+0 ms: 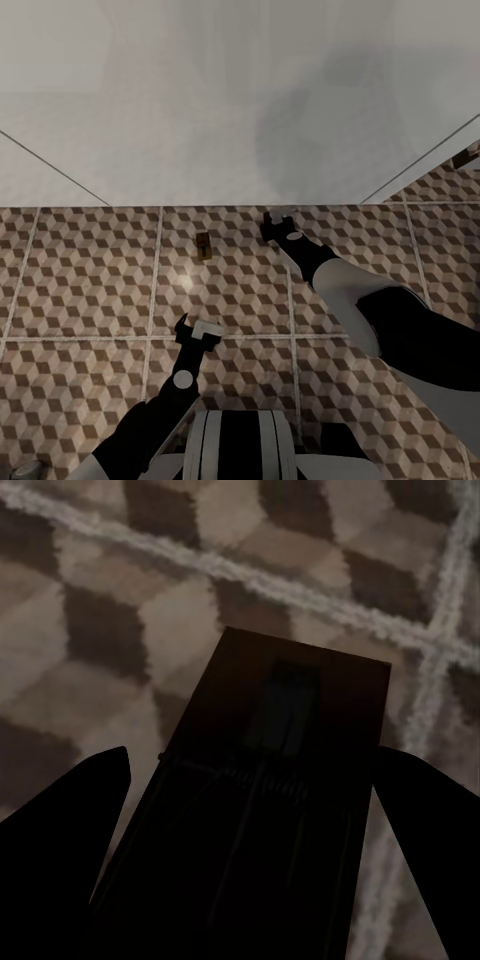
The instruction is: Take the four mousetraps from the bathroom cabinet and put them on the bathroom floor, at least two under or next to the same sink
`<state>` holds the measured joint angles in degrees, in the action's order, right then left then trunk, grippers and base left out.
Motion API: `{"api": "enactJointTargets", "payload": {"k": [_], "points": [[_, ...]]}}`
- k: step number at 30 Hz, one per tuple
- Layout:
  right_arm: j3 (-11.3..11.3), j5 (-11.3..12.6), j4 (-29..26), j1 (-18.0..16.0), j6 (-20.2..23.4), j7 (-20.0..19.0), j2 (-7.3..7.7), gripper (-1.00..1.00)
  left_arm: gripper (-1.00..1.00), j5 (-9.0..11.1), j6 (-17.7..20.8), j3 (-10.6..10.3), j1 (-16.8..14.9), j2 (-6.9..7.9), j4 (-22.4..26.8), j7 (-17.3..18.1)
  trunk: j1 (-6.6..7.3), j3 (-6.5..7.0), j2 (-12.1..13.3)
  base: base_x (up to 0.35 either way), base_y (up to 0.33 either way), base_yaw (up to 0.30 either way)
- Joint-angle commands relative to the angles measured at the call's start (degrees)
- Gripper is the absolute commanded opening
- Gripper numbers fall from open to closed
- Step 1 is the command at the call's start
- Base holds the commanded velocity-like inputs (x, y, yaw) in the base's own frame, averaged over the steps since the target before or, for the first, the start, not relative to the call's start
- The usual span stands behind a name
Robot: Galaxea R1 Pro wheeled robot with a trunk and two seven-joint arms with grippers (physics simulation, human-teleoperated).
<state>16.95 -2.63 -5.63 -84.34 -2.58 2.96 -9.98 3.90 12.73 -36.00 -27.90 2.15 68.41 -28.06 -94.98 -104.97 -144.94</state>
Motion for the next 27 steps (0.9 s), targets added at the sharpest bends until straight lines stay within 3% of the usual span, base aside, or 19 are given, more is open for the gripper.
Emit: {"api": "enactJointTargets", "payload": {"k": [1, 11, 27], "points": [[0.19, -0.27, 0.07, -0.04, -0.13, 0.28, -0.02, -1.0, 1.0, 0.4, 0.26, -0.28, 0.13, 0.16, 0.49, -0.5, 0.01, -0.03, -0.01, 0.0, 0.0, 0.0], [0.24, -0.27, 0.08, -0.04, -0.13, 0.29, -0.02, -1.0, 1.0, 0.48, 0.58, -0.38, 1.03, 1.99, 5.2, -0.5, 0.01, -0.03, -0.01, 0.0, 0.0, 0.0], [0.23, -0.22, 0.26, -0.04, -0.43, 0.3, -0.02, -1.0, 1.0, 0.58, 0.62, -0.39, 1.09, 2.24, 5.44, -0.5, 0.01, -0.03, -0.01, 0.0, 0.0, 0.0]]}}
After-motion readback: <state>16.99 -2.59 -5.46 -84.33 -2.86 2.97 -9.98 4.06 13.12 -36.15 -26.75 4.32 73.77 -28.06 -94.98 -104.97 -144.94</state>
